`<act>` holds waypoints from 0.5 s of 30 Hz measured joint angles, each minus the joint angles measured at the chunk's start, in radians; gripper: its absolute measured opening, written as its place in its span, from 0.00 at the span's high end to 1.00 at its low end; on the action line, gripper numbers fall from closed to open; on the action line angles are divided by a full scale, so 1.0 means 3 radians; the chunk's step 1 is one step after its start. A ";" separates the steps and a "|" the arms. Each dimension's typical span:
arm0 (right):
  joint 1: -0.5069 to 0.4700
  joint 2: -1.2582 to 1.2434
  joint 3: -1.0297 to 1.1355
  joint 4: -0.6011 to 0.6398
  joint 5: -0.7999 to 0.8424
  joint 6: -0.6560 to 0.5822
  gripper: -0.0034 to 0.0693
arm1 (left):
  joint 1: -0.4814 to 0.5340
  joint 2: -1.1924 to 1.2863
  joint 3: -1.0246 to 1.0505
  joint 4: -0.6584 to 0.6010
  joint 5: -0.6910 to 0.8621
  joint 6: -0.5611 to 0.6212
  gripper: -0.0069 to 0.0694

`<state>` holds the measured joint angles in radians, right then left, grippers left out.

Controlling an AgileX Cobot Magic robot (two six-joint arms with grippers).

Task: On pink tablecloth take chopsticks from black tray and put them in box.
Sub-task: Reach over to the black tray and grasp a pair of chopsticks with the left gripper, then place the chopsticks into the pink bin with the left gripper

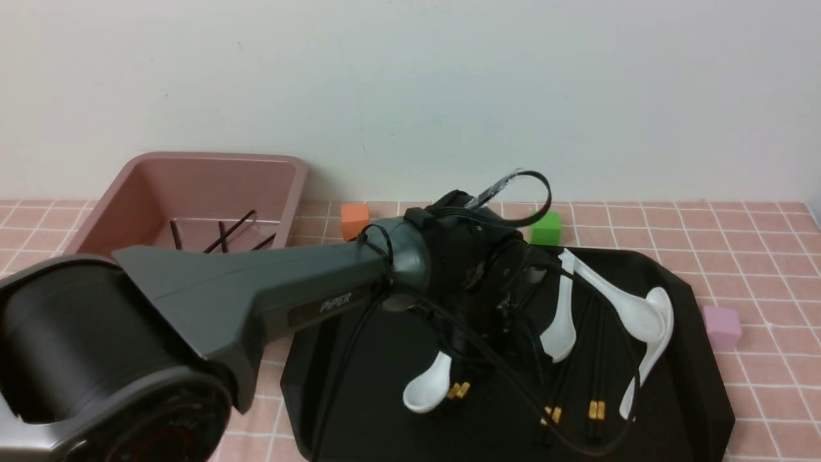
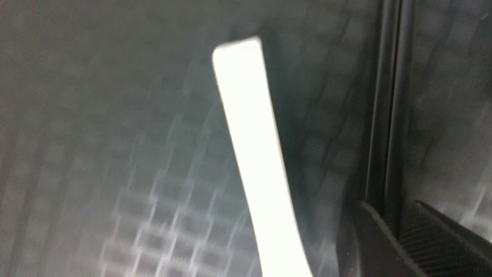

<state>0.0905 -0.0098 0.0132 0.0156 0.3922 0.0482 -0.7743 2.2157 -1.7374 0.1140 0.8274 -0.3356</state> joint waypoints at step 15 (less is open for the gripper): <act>0.0000 0.0000 0.0000 0.0000 0.0000 0.0000 0.62 | 0.0600 -0.1902 0.1176 0.0075 0.0164 -0.0001 0.76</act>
<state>0.0905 -0.0098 0.0132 0.0156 0.3922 0.0482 -0.5943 1.6450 -1.3845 0.1364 0.8766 -0.3360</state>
